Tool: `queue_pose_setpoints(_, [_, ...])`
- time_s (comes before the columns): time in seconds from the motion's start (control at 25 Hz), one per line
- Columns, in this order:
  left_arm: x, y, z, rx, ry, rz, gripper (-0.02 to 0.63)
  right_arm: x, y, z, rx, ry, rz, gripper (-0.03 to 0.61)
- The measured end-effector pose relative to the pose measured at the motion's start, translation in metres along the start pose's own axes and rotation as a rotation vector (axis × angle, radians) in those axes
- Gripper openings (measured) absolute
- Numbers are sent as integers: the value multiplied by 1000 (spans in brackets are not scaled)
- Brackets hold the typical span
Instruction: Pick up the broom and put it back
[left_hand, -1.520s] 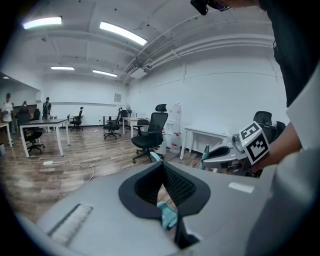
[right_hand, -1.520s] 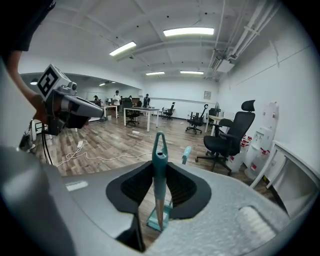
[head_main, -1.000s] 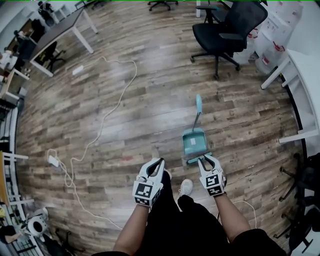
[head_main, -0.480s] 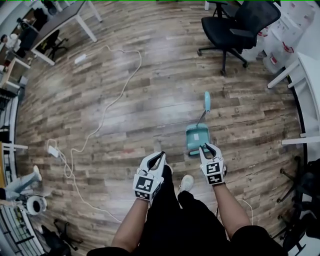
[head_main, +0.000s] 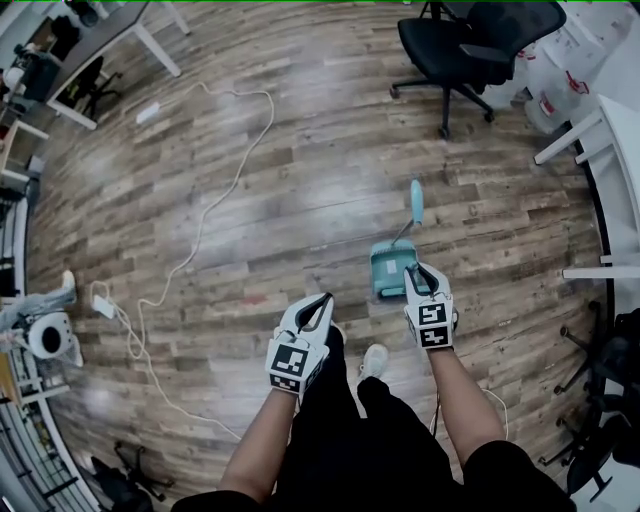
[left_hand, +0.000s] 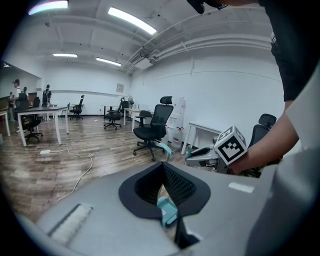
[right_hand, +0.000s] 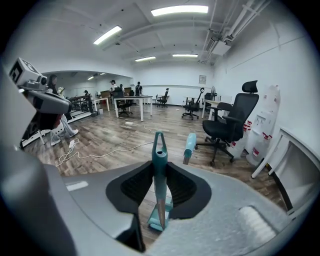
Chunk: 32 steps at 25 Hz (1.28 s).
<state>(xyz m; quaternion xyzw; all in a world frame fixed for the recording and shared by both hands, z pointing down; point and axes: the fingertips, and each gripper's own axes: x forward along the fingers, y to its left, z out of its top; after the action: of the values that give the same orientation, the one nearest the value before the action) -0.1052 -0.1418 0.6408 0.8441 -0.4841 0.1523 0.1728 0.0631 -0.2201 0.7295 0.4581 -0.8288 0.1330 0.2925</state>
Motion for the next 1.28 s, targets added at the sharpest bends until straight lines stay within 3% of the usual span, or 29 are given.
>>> queue_pose_setpoints(0.52, [24, 22, -7, 9, 22, -47, 20, 49, -45, 25, 114, -23, -123, 91])
queue_pose_setpoints(1.28, [30, 40, -6, 15, 34, -69, 20, 73, -74, 36, 100, -19, -231, 94])
